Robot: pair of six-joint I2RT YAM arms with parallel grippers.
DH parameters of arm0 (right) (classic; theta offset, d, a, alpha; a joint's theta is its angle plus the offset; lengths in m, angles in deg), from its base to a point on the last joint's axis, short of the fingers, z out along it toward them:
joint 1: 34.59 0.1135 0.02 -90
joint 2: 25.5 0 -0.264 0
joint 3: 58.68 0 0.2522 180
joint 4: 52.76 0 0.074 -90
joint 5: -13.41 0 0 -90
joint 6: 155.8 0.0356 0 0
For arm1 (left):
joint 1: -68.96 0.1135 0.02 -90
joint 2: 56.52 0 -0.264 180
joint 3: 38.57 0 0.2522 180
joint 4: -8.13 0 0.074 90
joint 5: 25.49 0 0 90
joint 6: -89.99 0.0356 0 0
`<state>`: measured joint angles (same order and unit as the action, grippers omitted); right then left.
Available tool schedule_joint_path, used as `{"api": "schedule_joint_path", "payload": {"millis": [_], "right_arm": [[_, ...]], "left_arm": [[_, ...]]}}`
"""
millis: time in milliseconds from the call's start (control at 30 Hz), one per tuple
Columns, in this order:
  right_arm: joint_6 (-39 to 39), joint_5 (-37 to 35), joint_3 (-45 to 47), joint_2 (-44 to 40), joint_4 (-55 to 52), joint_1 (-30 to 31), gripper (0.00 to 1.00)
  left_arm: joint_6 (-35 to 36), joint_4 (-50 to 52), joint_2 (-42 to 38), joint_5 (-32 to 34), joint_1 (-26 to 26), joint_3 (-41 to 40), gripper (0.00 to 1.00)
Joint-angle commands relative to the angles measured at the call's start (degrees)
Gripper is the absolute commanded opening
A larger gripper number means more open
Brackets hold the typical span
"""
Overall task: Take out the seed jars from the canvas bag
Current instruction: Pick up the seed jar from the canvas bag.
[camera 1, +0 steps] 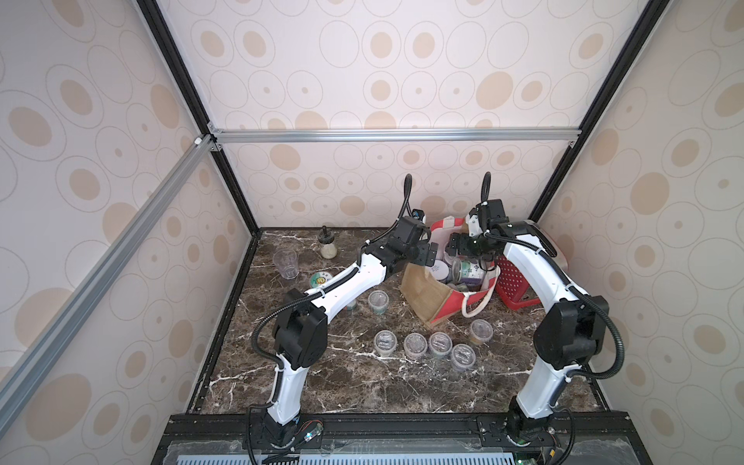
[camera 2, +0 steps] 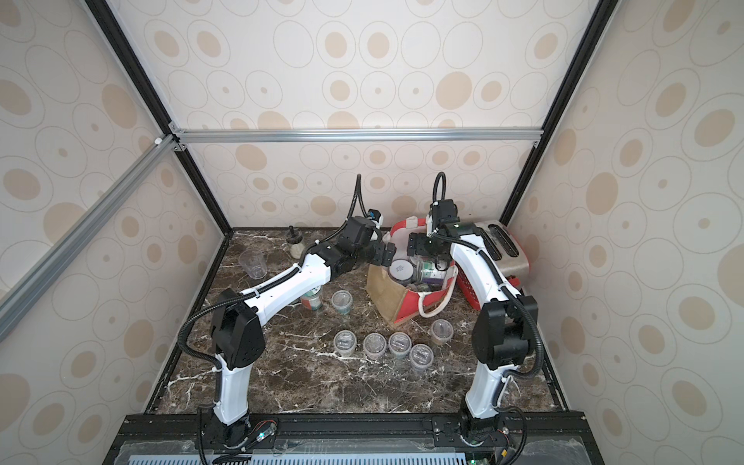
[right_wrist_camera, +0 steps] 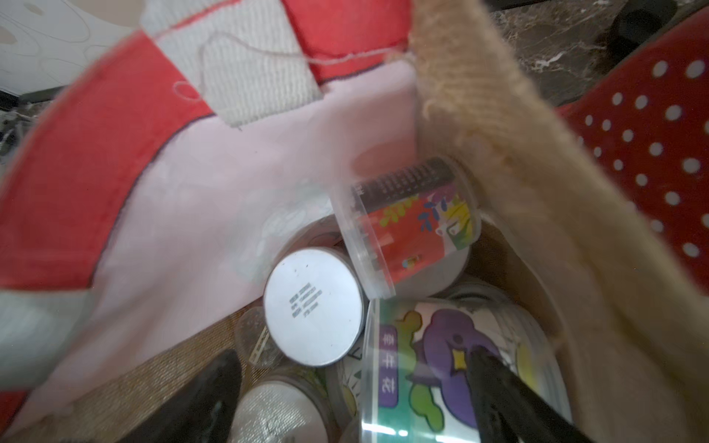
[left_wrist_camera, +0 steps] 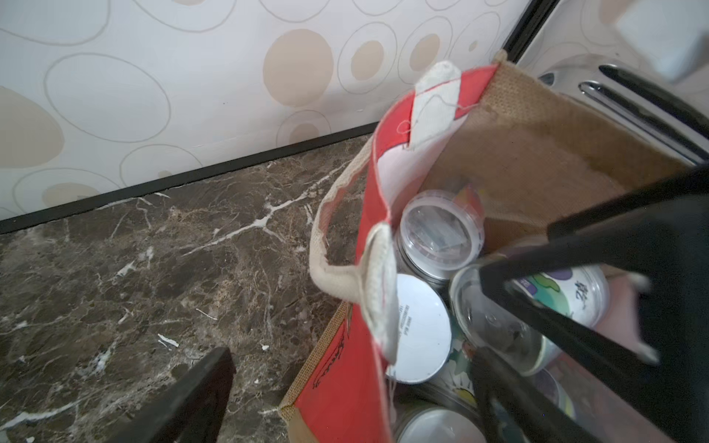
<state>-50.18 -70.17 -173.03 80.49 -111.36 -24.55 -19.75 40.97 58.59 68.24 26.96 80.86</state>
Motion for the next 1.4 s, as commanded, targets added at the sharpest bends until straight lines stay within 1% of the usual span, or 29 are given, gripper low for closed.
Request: {"api": "schedule_joint_path", "payload": {"millis": [0,200,367,533,733,833,967,1033,1200,1367], "right_arm": [[-2.7,-4.4,-3.9,3.3,-1.4,-0.3,1.00],[-6.7,-9.7,-8.2,8.5,-0.5,-0.3,1.00],[-10.0,-10.8,-10.2,12.1,1.4,-0.3,1.00],[-13.5,-7.0,-10.8,14.2,3.8,-0.3,1.00],[-14.2,-2.1,-12.8,17.4,2.6,-0.3,1.00],[-13.6,-1.2,-12.9,17.3,2.2,-0.3,0.91],[-12.5,0.2,-11.3,15.0,3.8,-0.3,0.71],[-12.0,0.8,-11.1,14.0,4.0,-0.3,0.65],[-11.1,2.7,-10.4,11.2,4.2,-0.3,0.63],[-9.1,4.8,-10.2,6.8,3.7,-0.3,0.62]], "left_arm": [[0.4,0.4,-2.2,1.0,-0.4,-2.2,0.97],[0.4,-0.5,-1.8,1.3,-0.4,-3.6,0.97],[0.5,-0.5,-0.7,1.5,-0.4,-2.4,0.96],[1.0,-0.2,-0.3,1.8,-0.4,-1.7,0.96],[1.3,0.1,-0.3,1.9,-0.4,-1.3,0.96],[1.1,0.1,-0.5,2.0,-0.4,-1.1,0.96],[1.0,-0.1,-1.2,1.9,-0.4,-1.2,0.96],[0.8,-0.2,-1.7,1.8,-0.4,-1.4,0.96],[0.3,-1.2,-3.7,2.0,-0.4,-3.3,0.96],[-0.7,-3.3,-8.1,3.5,-0.4,-6.9,0.98]]}}
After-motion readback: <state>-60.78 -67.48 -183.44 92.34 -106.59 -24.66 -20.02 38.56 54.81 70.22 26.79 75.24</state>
